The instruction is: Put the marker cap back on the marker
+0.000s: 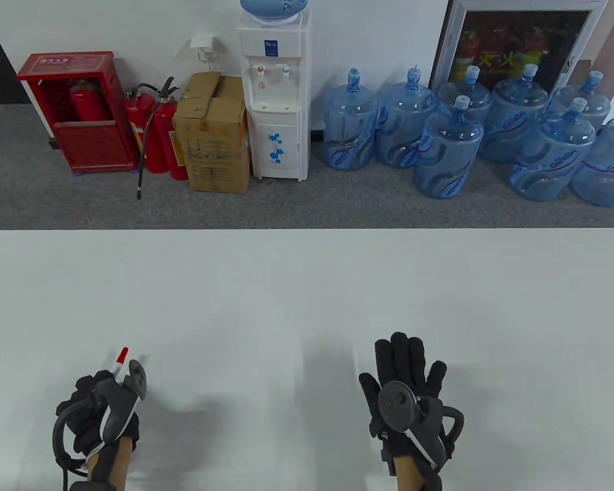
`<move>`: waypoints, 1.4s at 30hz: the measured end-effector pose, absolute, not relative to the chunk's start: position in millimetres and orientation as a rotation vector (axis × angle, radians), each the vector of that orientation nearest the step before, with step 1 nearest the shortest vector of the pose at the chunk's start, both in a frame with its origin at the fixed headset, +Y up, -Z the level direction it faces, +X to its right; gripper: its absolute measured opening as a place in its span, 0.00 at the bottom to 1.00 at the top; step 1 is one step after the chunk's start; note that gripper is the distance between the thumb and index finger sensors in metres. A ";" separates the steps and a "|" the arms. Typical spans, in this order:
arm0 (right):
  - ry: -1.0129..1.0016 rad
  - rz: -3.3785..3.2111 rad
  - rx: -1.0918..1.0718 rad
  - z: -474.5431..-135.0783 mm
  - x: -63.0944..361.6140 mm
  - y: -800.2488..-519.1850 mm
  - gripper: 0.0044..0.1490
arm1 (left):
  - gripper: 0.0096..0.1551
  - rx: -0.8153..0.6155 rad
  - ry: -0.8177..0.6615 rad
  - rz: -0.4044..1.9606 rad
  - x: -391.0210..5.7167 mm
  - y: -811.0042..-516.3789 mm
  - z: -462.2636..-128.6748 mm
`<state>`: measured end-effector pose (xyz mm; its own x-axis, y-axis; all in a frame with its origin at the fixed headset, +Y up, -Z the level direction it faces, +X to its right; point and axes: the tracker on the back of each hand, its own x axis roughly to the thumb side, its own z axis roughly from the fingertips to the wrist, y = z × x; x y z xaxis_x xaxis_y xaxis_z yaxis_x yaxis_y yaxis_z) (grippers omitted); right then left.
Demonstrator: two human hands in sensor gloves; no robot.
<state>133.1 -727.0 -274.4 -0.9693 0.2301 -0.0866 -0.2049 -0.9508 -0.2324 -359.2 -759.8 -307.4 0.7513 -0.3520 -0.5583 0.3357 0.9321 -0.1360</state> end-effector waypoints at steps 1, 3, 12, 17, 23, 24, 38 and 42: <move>-0.319 2.914 -0.172 -274.6 133.4 -727.2 0.48 | 0.28 -0.044 0.631 -0.377 -360.3 -759.9 -306.8; -0.307 2.942 -0.190 -274.7 134.9 -727.7 0.49 | 0.28 -0.056 0.643 -0.364 -364.1 -760.4 -306.6; -0.278 2.950 -0.200 -274.5 132.9 -727.4 0.49 | 0.28 -0.158 0.703 -0.375 -371.6 -756.8 -300.9; -0.267 2.951 -0.195 -274.5 131.6 -727.5 0.49 | 0.28 -0.230 0.716 -0.371 -374.2 -759.2 -299.4; -0.250 2.955 -0.191 -274.4 130.1 -727.6 0.49 | 0.28 -0.252 0.719 -0.376 -373.7 -758.2 -297.9; -0.249 2.956 -0.191 -274.5 130.0 -727.7 0.49 | 0.28 -0.253 0.718 -0.380 -373.6 -758.1 -297.8; -0.214 2.968 -0.195 -274.5 127.9 -727.8 0.49 | 0.28 -0.259 0.715 -0.391 -372.0 -755.9 -296.9; -0.210 2.973 -0.195 -274.6 127.4 -728.0 0.49 | 0.29 -0.255 0.713 -0.392 -371.8 -755.6 -296.2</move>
<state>127.4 -728.0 -274.6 -0.9795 0.1629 -0.1186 -0.1446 -0.9782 -0.1493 -371.8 -755.6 -296.2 0.6885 -0.4321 -0.5825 0.2607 0.8969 -0.3571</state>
